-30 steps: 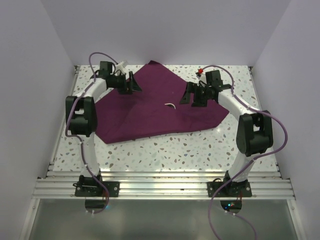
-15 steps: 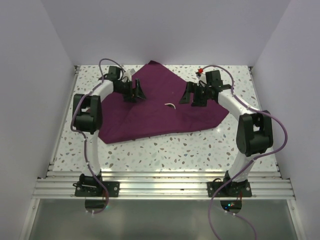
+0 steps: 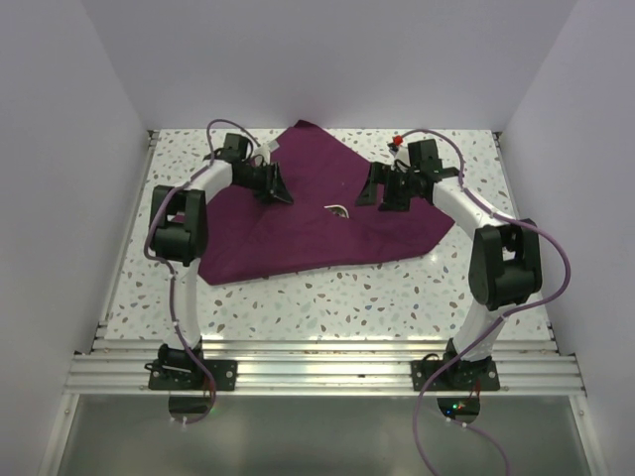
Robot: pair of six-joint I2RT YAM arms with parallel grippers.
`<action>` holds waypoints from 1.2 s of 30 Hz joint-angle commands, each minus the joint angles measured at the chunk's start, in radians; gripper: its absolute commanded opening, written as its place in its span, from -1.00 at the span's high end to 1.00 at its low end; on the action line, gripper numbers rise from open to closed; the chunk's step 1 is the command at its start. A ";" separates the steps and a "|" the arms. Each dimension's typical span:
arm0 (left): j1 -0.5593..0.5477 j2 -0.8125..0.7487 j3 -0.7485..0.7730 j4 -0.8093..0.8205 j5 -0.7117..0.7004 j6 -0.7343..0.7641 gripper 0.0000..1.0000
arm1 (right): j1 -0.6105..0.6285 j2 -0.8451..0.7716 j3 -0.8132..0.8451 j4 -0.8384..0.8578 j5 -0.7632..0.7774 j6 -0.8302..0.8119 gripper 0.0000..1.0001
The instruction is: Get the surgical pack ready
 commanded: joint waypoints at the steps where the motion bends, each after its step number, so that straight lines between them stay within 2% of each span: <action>1: 0.004 -0.001 0.049 0.036 0.024 -0.025 0.32 | -0.003 -0.036 -0.004 0.030 -0.018 0.005 -0.72; 3: -0.001 -0.004 0.053 0.058 0.014 -0.037 0.55 | -0.003 -0.033 -0.002 0.027 -0.017 0.007 -0.72; 5: -0.001 -0.007 0.065 0.059 -0.001 -0.049 0.91 | -0.003 -0.034 -0.002 0.027 -0.012 0.007 -0.72; 6: -0.001 -0.008 0.067 0.072 -0.002 -0.055 1.00 | -0.003 -0.034 -0.002 0.027 -0.012 0.009 -0.72; 14: -0.005 -0.050 0.116 0.115 -0.016 -0.114 1.00 | -0.003 -0.022 0.019 0.015 -0.001 0.013 -0.72; 16: -0.010 -0.015 0.169 0.090 -0.022 -0.120 1.00 | -0.003 -0.019 0.021 0.016 0.009 0.022 -0.72; 19: -0.013 0.076 0.338 0.021 -0.013 -0.120 1.00 | -0.003 -0.019 0.021 0.019 0.023 0.044 -0.73; 22: -0.013 0.139 0.401 -0.002 -0.025 -0.126 1.00 | -0.004 -0.028 0.018 0.024 0.042 0.053 -0.73; 33: 0.007 0.225 0.412 -0.014 -0.058 -0.143 1.00 | -0.004 -0.014 0.022 0.016 0.051 0.050 -0.74; 34: 0.009 0.231 0.415 -0.023 -0.065 -0.143 0.96 | -0.003 -0.013 0.021 0.021 0.051 0.050 -0.74; 35: 0.010 0.241 0.415 -0.025 -0.068 -0.145 0.84 | -0.004 -0.010 0.019 0.024 0.048 0.053 -0.74; 36: 0.010 0.246 0.415 -0.031 -0.073 -0.145 0.62 | -0.003 -0.011 0.018 0.027 0.046 0.055 -0.74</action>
